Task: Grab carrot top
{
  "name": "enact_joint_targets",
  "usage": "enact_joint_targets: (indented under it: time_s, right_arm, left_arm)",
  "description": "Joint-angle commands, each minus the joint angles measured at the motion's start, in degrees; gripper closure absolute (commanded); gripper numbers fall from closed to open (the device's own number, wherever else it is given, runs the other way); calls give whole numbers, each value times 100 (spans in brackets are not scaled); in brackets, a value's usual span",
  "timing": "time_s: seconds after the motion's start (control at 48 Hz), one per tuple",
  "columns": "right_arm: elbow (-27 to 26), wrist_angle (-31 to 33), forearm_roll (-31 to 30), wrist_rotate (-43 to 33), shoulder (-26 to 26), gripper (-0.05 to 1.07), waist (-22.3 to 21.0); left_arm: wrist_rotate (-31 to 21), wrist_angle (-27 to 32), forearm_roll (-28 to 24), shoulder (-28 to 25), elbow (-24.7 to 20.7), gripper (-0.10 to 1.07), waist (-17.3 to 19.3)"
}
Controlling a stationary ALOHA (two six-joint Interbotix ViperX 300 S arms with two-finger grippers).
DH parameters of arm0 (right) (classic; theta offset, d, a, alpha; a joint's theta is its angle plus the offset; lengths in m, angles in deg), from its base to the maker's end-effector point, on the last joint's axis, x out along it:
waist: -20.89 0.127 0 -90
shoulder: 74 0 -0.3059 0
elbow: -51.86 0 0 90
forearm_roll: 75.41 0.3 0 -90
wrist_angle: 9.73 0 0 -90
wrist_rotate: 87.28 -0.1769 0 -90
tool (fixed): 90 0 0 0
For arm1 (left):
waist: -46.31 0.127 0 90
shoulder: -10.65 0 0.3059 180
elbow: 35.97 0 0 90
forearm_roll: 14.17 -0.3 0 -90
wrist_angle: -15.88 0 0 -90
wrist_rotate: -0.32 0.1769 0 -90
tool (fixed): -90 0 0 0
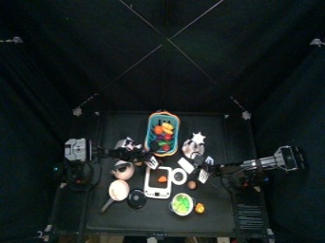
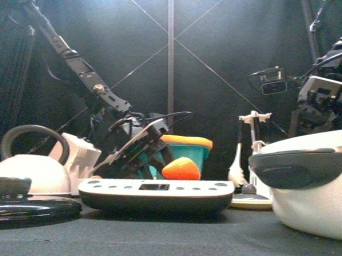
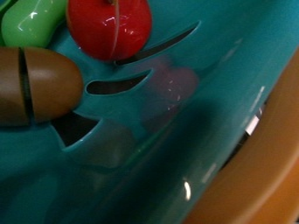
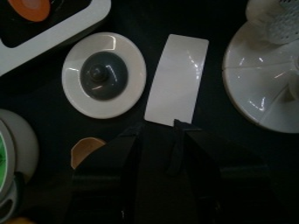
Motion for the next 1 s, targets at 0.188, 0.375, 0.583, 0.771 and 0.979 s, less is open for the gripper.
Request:
enact_joint_targets:
  time_s: [0.188, 0.375, 0.583, 0.771, 0.979]
  right_arm:
    - [-167, -18, -18, 0, 0, 30, -9]
    - [-211, -18, -18, 0, 9, 30, -9]
    - [-220, -18, -18, -18, 9, 30, 0]
    - [-229, -18, -18, 0, 9, 30, 0]
    - [-229, -18, -18, 18, 9, 30, -9]
  left_arm:
    - [9, 193, -149, 360, -70, 29, 9]
    - [18, 255, -272, 501, -44, 29, 9]
    - [26, 246, -536, 721, -26, 29, -9]
    - [26, 255, -914, 870, -18, 29, -123]
    - [26, 255, -1107, 949, 0, 29, -202]
